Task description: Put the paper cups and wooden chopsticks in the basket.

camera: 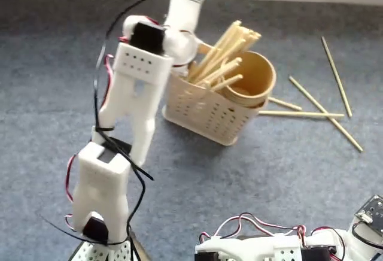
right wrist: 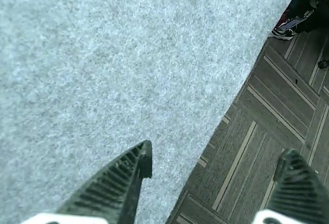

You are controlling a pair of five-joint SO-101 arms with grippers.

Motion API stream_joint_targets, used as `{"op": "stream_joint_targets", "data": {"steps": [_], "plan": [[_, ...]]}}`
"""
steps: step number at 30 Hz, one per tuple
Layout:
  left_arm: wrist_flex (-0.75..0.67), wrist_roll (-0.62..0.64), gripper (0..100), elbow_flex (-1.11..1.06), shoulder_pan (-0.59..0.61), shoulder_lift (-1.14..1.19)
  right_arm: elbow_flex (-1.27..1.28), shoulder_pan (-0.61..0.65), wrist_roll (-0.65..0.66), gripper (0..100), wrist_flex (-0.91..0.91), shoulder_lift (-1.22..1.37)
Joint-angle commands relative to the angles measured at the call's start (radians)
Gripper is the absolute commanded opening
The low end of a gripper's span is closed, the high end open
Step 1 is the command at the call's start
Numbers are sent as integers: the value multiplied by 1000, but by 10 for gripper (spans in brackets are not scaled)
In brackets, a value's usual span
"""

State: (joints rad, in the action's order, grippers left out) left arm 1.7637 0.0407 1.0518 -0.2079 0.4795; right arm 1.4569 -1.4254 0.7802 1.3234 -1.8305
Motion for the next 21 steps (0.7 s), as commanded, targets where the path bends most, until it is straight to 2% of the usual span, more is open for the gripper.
{"op": "stream_joint_targets", "data": {"steps": [1,10,17,21], "plan": [[0,-46,5,-85,94,-150,-16,13,11,365,-18,-4],[-3,-157,5,-346,283,-252,-16,64,11,365,-16,-4],[-3,-256,9,-519,288,-255,-24,64,11,365,-18,-4],[-2,-295,91,-527,298,-263,-58,64,11,365,-10,-4]]}}
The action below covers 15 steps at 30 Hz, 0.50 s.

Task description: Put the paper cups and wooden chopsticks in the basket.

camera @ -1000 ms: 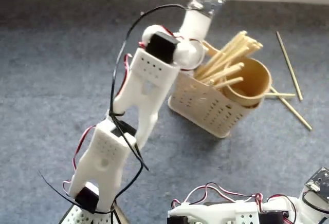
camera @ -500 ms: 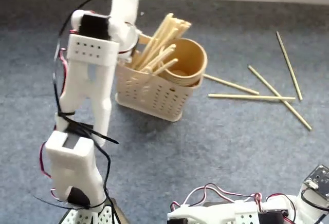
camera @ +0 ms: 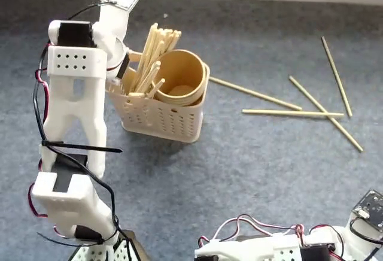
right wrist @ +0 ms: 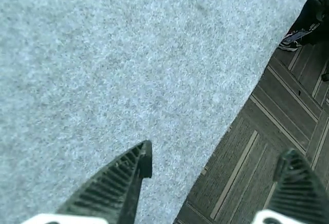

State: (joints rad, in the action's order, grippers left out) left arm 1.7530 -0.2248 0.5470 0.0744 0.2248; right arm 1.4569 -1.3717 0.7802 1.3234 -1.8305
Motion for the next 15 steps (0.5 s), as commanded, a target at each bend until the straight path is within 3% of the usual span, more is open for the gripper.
{"op": "stream_joint_targets", "data": {"steps": [1,7,15], "plan": [[9,-29,107,-21,24,-8,-65,10,11,365,-10,-4],[8,-101,131,102,30,-44,-101,10,11,365,-10,-4],[8,-107,133,372,-10,-142,-105,10,11,365,-10,-4]]}}
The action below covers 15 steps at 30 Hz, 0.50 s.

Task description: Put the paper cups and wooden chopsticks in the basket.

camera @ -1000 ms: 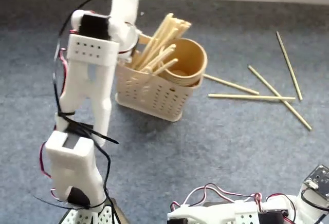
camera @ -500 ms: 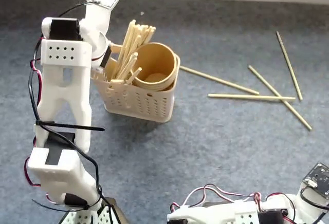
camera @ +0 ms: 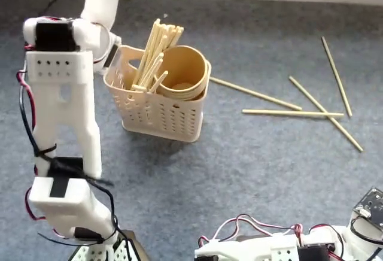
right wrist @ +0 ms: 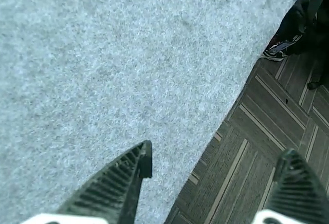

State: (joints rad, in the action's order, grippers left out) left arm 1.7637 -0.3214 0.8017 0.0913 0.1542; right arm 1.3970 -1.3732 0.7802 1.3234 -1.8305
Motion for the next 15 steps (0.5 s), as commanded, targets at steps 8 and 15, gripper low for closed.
{"op": "stream_joint_targets", "data": {"steps": [8,15], "plan": [[-66,-5,133,542,18,-166,-70,24,5,365,-31,-4],[-127,54,130,636,417,-163,-185,145,-94,365,-33,2]]}}
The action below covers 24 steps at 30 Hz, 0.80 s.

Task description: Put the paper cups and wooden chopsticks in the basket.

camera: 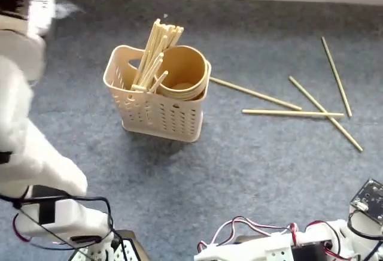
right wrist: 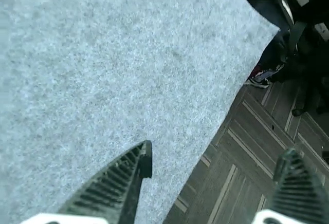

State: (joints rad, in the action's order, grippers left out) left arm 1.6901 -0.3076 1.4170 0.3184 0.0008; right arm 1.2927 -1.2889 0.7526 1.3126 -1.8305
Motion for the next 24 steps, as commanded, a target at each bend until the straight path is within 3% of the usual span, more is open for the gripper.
{"op": "stream_joint_targets", "data": {"steps": [1,5,9,14,24], "plan": [[-80,55,130,1,268,1,-102,96,-91,365,-24,4],[-127,75,133,-153,501,101,-176,288,-204,365,-45,8],[-123,75,133,-344,601,257,-259,438,-316,365,-119,159],[-121,75,133,-533,619,438,-604,559,-385,365,-127,668],[-100,112,134,-737,489,562,-1575,803,-388,365,21,1807]]}}
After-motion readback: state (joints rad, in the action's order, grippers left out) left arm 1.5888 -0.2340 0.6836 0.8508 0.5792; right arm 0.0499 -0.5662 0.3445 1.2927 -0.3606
